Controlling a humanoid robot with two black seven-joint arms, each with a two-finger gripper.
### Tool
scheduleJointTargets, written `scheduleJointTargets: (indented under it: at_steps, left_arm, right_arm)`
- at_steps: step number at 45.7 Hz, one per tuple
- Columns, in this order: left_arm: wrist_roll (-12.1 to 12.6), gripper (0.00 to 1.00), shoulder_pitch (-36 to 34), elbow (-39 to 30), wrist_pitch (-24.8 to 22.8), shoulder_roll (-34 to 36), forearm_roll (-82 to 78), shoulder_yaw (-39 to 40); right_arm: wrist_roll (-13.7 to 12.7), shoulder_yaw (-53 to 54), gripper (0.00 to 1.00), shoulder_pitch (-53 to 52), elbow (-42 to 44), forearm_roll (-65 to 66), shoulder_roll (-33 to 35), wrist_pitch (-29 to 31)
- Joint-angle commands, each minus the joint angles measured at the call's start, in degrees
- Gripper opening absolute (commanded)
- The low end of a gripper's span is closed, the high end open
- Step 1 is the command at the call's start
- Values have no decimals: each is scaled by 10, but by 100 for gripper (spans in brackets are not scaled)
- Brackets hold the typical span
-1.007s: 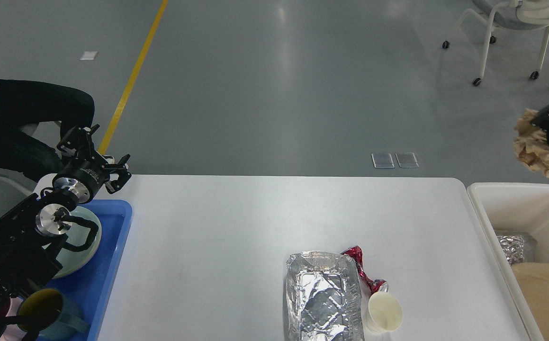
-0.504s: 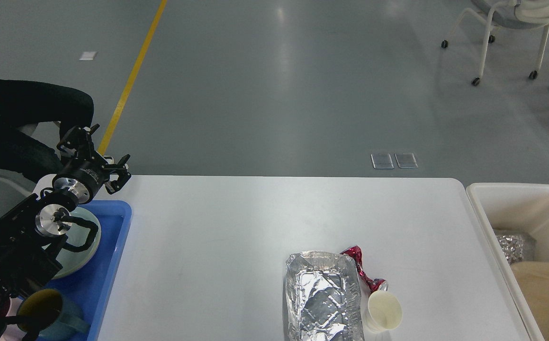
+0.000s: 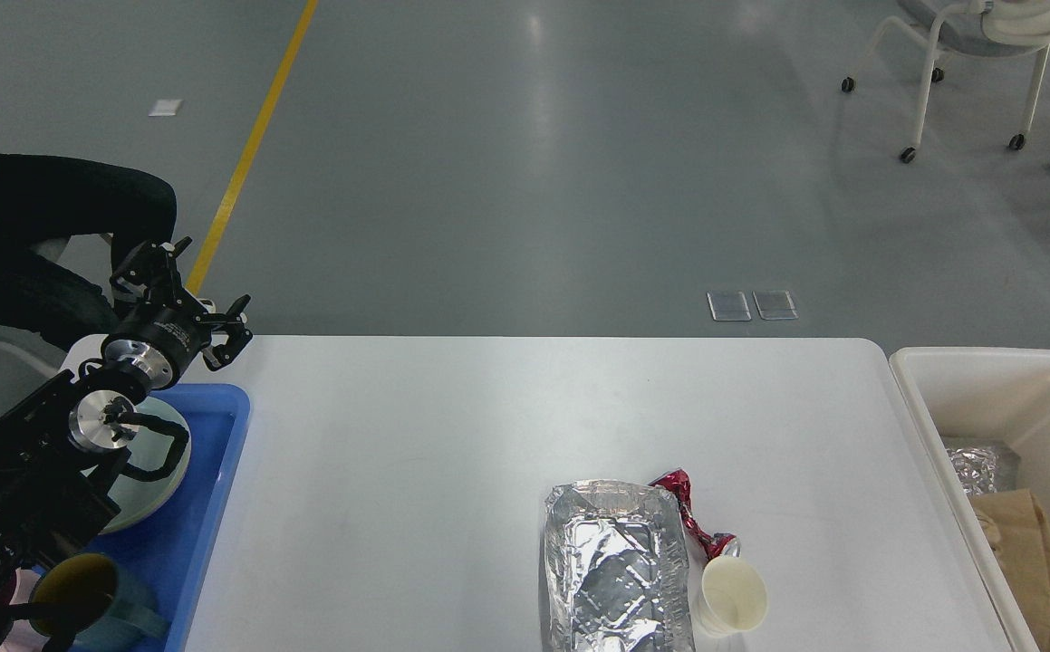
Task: Tidy desktop
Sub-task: 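Lift the crumpled paper and drop it into the white bin, then lower the right gripper onto the white paper cup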
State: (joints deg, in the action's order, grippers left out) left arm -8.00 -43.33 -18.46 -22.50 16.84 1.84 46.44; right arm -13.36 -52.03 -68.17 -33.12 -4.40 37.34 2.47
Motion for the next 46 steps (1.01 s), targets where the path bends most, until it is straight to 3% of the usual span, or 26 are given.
scheduleJointTargets:
  at_steps: [1, 6, 18, 25, 36, 41, 46]
  left_arm:
    - [0, 97, 0, 0, 0, -1, 0, 1]
    - [0, 97, 0, 0, 0, -1, 0, 1]
    - [0, 97, 0, 0, 0, -1, 0, 1]
    - [0, 97, 0, 0, 0, -1, 0, 1]
    - [0, 97, 0, 0, 0, -1, 0, 0]
    - [0, 97, 0, 0, 0, 1, 0, 0]
    - [0, 97, 0, 0, 0, 1, 0, 0]
  right_arm:
    - [0, -19, 100, -67, -5, 0, -17, 3]
    - [0, -47, 100, -149, -34, 0, -48, 10]
    - [0, -101, 100, -429, -276, -1, -121, 67]
    - [2, -99, 100, -542, -359, -1, -155, 183]
    - [4, -72, 100, -654, -382, -3, -157, 409]
    - [3, -74, 100, -667, -390, -4, -153, 451]
    - [1, -83, 100, -652, -391, -4, -149, 451]
